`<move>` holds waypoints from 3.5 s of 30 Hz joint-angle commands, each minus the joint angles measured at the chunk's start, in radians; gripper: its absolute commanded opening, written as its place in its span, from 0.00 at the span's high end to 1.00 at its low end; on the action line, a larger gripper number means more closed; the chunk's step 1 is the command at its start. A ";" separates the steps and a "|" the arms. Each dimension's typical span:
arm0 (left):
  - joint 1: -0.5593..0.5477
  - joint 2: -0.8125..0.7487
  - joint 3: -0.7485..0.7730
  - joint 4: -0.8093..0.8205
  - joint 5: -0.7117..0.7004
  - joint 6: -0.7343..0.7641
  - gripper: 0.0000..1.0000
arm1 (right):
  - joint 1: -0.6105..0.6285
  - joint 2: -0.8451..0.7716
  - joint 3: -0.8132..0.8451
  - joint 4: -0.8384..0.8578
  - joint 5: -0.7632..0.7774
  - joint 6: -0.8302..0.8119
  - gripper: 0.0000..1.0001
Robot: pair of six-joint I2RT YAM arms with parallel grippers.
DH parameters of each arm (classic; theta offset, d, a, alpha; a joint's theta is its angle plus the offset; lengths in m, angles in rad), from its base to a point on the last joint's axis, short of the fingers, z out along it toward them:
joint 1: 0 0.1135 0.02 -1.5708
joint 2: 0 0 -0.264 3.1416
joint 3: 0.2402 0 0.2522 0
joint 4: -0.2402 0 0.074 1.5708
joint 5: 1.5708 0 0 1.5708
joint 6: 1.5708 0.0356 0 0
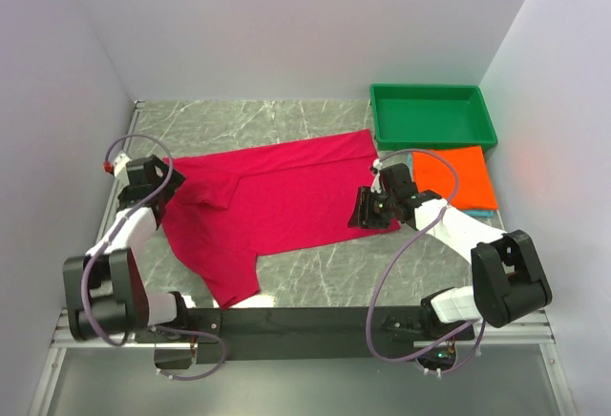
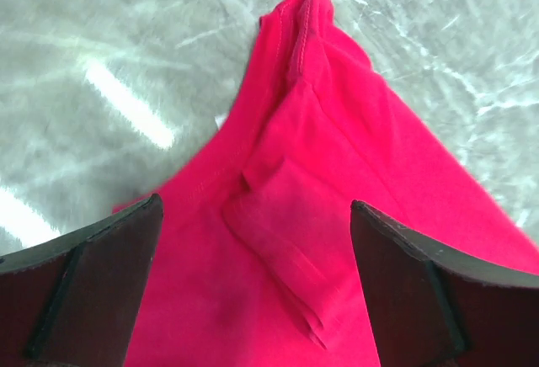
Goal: Fold and stack the t-shirts
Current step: Fold the tshirt
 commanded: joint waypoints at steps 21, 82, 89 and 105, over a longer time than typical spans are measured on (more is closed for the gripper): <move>0.023 0.196 0.096 0.039 0.248 0.149 0.31 | 0.005 -0.054 -0.020 0.040 -0.014 -0.011 0.50; 0.075 0.260 0.145 -0.163 0.192 0.145 0.26 | 0.003 -0.082 -0.042 0.052 -0.019 -0.013 0.50; 0.089 0.274 0.144 -0.085 0.215 0.140 0.35 | 0.002 -0.082 -0.043 0.052 -0.019 -0.011 0.50; 0.092 0.257 0.147 -0.165 0.217 0.096 0.56 | 0.003 -0.077 -0.040 0.050 -0.017 -0.013 0.50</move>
